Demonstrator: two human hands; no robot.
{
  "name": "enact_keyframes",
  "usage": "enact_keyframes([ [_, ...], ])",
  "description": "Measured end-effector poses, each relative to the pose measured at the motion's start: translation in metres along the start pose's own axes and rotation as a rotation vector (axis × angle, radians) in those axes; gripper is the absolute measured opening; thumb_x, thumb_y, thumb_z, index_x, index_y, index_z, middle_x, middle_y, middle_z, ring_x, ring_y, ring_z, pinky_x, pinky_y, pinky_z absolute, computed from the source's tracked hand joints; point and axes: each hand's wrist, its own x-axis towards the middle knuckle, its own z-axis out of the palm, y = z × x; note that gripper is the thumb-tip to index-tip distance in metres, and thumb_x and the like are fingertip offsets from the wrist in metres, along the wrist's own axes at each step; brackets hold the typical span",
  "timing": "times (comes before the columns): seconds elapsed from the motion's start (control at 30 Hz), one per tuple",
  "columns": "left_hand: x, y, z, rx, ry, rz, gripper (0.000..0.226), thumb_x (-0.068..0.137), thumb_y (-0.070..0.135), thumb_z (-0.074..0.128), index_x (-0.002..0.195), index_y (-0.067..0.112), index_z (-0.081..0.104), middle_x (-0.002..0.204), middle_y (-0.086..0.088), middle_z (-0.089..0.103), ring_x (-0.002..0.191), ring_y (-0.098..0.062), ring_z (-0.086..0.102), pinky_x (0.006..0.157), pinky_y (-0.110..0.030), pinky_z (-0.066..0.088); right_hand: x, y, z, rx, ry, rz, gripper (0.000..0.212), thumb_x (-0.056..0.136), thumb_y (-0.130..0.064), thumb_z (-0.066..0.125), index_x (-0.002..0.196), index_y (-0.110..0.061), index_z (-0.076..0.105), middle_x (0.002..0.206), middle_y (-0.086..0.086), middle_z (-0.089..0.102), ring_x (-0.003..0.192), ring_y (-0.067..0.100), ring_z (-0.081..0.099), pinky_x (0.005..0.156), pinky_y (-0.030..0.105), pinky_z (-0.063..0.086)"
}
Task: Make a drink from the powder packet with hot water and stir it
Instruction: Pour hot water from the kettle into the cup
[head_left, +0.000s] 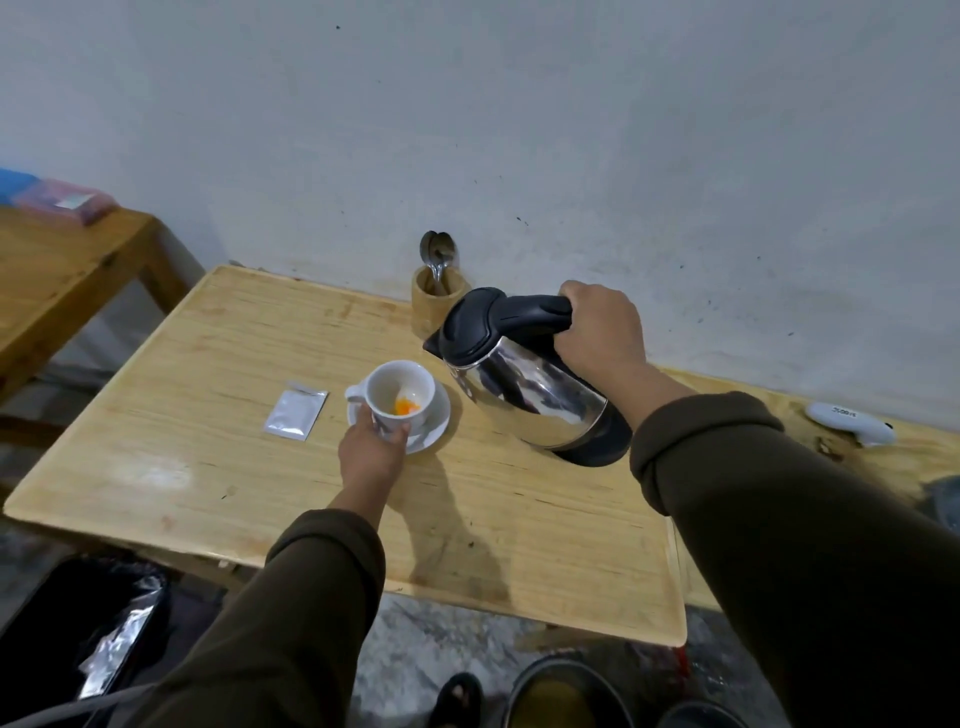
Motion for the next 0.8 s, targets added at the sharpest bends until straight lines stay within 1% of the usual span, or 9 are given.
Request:
enact_keyframes([
  [0.13,0.002,-0.001,-0.001,0.006,-0.010,0.005,0.057,0.091,0.037,0.055,0.141,0.014,0.038,0.124,-0.016,0.062,0.116,-0.036,0.057,0.091,-0.039,0.044,0.004,-0.012,-0.005,-0.081,-0.043,-0.051,0.015,0.082,-0.001,0.053,0.085,-0.013,0.044,0.081,0.007,0.049,0.076,0.025,0.046,0.066,0.031,0.035],
  [0.2,0.002,-0.001,-0.001,0.021,-0.010,0.007,0.057,0.091,0.037,0.054,0.140,0.014,0.037,0.124,-0.016,0.062,0.116,-0.036,0.057,0.089,-0.037,0.043,0.006,-0.017,-0.007,-0.115,-0.058,-0.071,0.013,0.082,0.000,0.052,0.092,-0.009,0.051,0.083,0.008,0.049,0.076,0.025,0.044,0.067,0.032,0.034],
  [0.27,0.002,-0.002,0.000,0.028,-0.011,0.000,0.059,0.092,0.038,0.053,0.142,0.014,0.036,0.125,-0.016,0.062,0.116,-0.036,0.057,0.088,-0.037,0.043,0.008,-0.023,-0.008,-0.154,-0.066,-0.092,0.020,0.083,-0.001,0.052,0.102,-0.006,0.055,0.086,0.011,0.053,0.077,0.026,0.044,0.068,0.033,0.035],
  [0.43,0.002,-0.001,-0.001,0.026,-0.018,-0.015,0.062,0.092,0.039,0.052,0.145,0.014,0.033,0.129,-0.016,0.060,0.120,-0.035,0.055,0.092,-0.039,0.044,0.007,-0.032,-0.007,-0.220,-0.098,-0.127,0.022,0.085,-0.003,0.053,0.106,-0.008,0.055,0.099,0.014,0.062,0.083,0.029,0.052,0.074,0.034,0.038],
  [0.53,0.002,-0.002,-0.003,0.041,-0.025,-0.010,0.063,0.093,0.040,0.051,0.146,0.015,0.031,0.129,-0.015,0.060,0.121,-0.034,0.054,0.094,-0.038,0.043,0.007,-0.036,-0.005,-0.254,-0.111,-0.137,0.022,0.086,-0.005,0.053,0.108,-0.008,0.054,0.092,0.014,0.056,0.077,0.025,0.044,0.073,0.033,0.036],
  [0.6,0.002,-0.003,-0.004,0.058,-0.035,-0.006,0.062,0.093,0.040,0.051,0.146,0.016,0.031,0.129,-0.014,0.060,0.121,-0.034,0.054,0.094,-0.038,0.043,0.007,-0.039,-0.004,-0.279,-0.118,-0.145,0.022,0.087,-0.005,0.053,0.109,-0.009,0.054,0.085,0.009,0.047,0.076,0.025,0.043,0.073,0.033,0.036],
  [0.67,0.003,-0.004,-0.005,0.077,-0.047,0.001,0.061,0.093,0.041,0.050,0.145,0.015,0.032,0.129,-0.013,0.061,0.121,-0.034,0.055,0.095,-0.038,0.043,0.006,-0.040,-0.003,-0.293,-0.114,-0.153,0.022,0.088,-0.006,0.053,0.110,-0.009,0.054,0.084,0.008,0.045,0.076,0.024,0.044,0.075,0.034,0.040],
  [0.73,0.004,-0.003,-0.007,0.099,-0.062,0.008,0.061,0.094,0.041,0.048,0.145,0.014,0.031,0.130,-0.013,0.061,0.121,-0.033,0.055,0.095,-0.037,0.043,0.005,-0.042,-0.003,-0.302,-0.112,-0.157,0.022,0.089,-0.006,0.053,0.111,-0.009,0.054,0.087,0.010,0.051,0.076,0.024,0.044,0.079,0.035,0.043],
  [0.8,0.004,-0.003,-0.009,0.106,-0.072,0.012,0.060,0.094,0.041,0.048,0.146,0.015,0.030,0.131,-0.013,0.060,0.123,-0.033,0.054,0.096,-0.037,0.042,0.005,-0.043,-0.003,-0.306,-0.116,-0.159,0.023,0.089,-0.006,0.053,0.112,-0.008,0.054,0.097,0.013,0.059,0.081,0.027,0.050,0.082,0.035,0.044],
])
